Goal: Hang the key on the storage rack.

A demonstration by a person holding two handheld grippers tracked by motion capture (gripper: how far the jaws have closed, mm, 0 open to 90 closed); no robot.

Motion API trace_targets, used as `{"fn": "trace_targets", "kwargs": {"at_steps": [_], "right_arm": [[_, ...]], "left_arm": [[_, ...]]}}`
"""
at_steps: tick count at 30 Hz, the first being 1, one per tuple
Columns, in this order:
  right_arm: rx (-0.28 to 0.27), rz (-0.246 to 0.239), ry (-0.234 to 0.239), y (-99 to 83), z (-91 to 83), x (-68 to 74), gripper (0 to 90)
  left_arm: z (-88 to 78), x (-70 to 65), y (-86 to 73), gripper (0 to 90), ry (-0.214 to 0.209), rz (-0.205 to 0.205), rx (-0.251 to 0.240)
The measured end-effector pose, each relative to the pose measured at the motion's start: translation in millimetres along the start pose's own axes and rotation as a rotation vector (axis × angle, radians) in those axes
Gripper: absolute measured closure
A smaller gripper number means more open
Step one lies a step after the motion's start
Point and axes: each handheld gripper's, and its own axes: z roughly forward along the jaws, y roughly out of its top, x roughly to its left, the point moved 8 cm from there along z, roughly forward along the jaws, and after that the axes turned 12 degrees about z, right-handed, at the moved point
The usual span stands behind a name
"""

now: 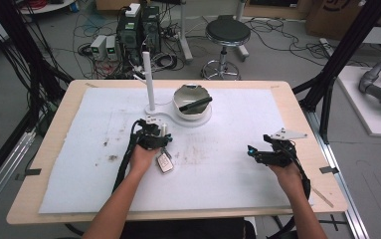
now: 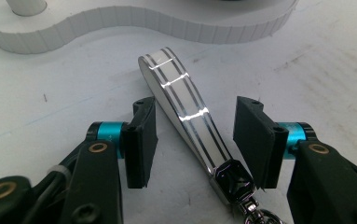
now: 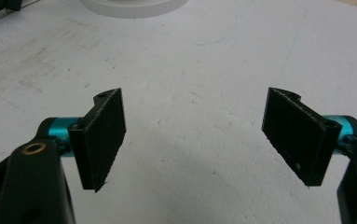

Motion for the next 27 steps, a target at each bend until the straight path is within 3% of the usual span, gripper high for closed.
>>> {"fn": "trace_targets", "kwargs": {"at_steps": [5,9,15,19,21,22,27], "right_arm": [[-0.003,0.002,-0.002,0.1,-0.1,-0.4,21.9],[0.001,0.0,0.0,-0.2,0.1,0.1,21.9],[-0.001,0.005,0.003,-0.2,-1.2,-0.4,23.9],[-0.001,0.011,0.001,-0.7,-2.0,-1.6,23.9],[-0.007,0.008,-0.004,-0.2,-2.4,-2.4,23.9],[-0.007,0.008,-0.004,-0.2,-2.4,-2.4,23.9],[-0.012,0.007,-0.005,0.5,-3.4,-2.2,23.9]], "left_arm": [[0.5,-1.6,0.9,60.6,0.06,0.045,0.024],[1.8,-3.3,2.6,73.1,0.064,0.051,0.02],[0.0,-2.0,3.6,74.8,0.067,0.045,0.008],[-9.3,1.0,11.0,74.9,0.048,0.014,-0.055],[-19.7,2.2,18.0,75.0,0.031,-0.003,-0.112],[-19.7,2.2,18.0,75.0,0.031,-0.003,-0.112],[-41.8,8.1,29.0,75.0,0.035,-0.015,-0.209]]}}
